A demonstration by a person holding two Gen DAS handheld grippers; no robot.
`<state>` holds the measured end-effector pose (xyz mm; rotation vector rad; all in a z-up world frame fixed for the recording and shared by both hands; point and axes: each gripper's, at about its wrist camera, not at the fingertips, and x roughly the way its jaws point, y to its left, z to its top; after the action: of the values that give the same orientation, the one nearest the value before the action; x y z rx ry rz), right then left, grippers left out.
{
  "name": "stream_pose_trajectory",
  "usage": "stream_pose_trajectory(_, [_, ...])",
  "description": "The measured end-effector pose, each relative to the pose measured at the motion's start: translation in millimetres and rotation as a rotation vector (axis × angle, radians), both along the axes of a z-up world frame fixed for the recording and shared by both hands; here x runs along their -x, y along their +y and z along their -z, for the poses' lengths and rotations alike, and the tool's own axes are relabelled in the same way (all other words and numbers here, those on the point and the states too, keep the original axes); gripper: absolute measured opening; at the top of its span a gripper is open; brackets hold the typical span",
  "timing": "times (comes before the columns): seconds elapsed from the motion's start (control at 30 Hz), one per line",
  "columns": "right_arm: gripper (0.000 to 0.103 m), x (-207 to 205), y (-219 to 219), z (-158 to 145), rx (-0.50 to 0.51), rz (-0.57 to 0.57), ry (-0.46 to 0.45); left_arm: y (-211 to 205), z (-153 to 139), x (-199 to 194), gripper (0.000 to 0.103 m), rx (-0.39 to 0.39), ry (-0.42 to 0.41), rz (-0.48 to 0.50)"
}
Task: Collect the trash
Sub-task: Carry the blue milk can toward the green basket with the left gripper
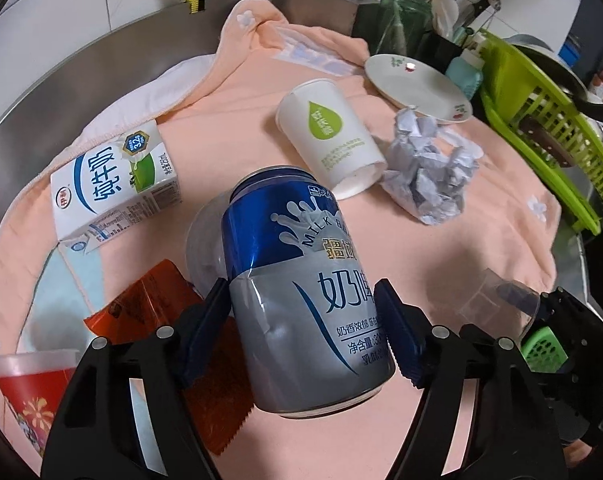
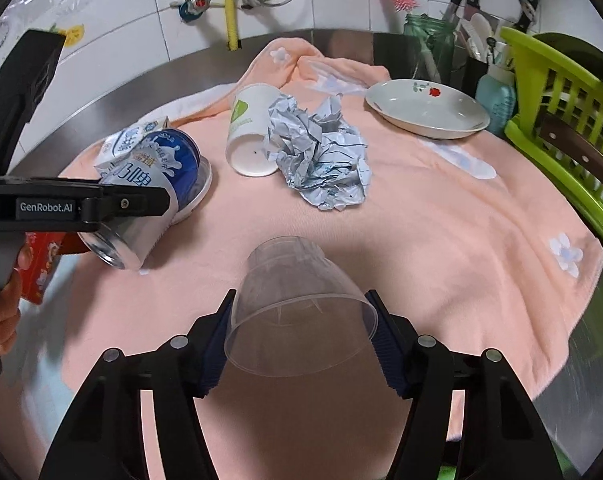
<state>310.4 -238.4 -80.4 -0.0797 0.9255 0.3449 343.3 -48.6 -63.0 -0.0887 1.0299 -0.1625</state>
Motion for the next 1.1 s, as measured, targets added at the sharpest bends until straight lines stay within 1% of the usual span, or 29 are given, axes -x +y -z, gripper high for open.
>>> stream_pose_trajectory(0.2, [0.060, 29.8, -13.9, -16.7, -0.026, 0.036, -0.017, -5.8, -13.3, 25.9, 0.071, 0.021, -0.040, 0.041])
stream_pose_trajectory(0.3, [0.060, 49.1, -24.8, -24.2, -0.026, 0.057, -0.023, -8.8, -22.5, 44.3, 0.070, 0.058, -0.054, 0.063])
stream_pose_trajectory(0.4, [0.060, 72.1, -38.6, -29.2, -0.003, 0.084, -0.032, -14.8, -32.3, 63.1, 0.070, 0.086, -0.076, 0.094])
stream_pose_trajectory(0.6, [0.061, 118.4, -79.1, -24.8, 0.030, 0.179, -0.010, -37.1, -45.8, 102.4, 0.070, 0.133, -0.108, 0.165])
stream_pose_trajectory(0.8, [0.061, 162.0, -123.8, -12.5, 0.052, 0.287, 0.030, -71.3, -54.4, 137.9, 0.070, 0.172, -0.124, 0.258])
stream_pose_trajectory(0.9, [0.061, 177.5, -141.2, -7.4, 0.064, 0.326, 0.046, -95.2, -54.9, 153.7, 0.070, 0.185, -0.122, 0.307])
stream_pose_trajectory(1.0, [0.064, 194.0, -159.4, -2.0, 0.068, 0.362, 0.061, -116.9, -52.8, 164.4, 0.069, 0.184, -0.115, 0.347])
stream_pose_trajectory(1.07, [0.074, 202.9, -166.3, -2.2, 0.074, 0.379, 0.055, -133.8, -49.6, 171.5, 0.069, 0.184, -0.106, 0.379])
stream_pose_trajectory(1.1, [0.076, 208.5, -170.2, -2.6, 0.073, 0.385, 0.048, -140.8, -47.9, 174.6, 0.069, 0.182, -0.102, 0.392])
